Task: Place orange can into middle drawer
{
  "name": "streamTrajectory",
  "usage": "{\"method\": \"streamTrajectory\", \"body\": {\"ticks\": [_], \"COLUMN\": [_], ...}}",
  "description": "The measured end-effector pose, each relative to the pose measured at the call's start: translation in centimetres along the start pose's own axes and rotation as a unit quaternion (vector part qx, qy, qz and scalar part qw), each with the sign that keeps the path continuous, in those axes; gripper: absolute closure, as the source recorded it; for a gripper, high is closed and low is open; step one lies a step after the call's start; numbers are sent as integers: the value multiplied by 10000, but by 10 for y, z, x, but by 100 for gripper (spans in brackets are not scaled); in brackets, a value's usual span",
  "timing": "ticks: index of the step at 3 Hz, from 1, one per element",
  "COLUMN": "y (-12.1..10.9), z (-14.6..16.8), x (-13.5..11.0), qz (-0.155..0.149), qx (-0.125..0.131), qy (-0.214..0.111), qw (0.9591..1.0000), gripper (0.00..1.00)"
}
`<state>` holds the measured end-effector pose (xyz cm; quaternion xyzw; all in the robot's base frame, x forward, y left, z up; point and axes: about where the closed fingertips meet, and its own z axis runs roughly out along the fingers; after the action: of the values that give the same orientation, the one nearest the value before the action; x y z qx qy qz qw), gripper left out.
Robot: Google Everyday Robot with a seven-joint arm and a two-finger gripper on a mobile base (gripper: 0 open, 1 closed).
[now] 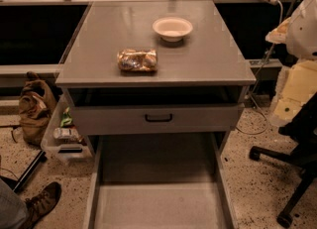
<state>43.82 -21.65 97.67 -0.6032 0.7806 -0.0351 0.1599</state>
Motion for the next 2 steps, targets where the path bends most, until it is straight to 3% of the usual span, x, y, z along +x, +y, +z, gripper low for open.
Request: {"method": "streamTrajectory", "body": {"ticks": [1, 2], "y": [-4, -28], "z": [2, 14], "x": [-7, -28], "qz": [-67, -237], "qx": [83, 187], "qy": [-16, -139], "qw": [9999, 9994], "gripper": [0, 0]}}
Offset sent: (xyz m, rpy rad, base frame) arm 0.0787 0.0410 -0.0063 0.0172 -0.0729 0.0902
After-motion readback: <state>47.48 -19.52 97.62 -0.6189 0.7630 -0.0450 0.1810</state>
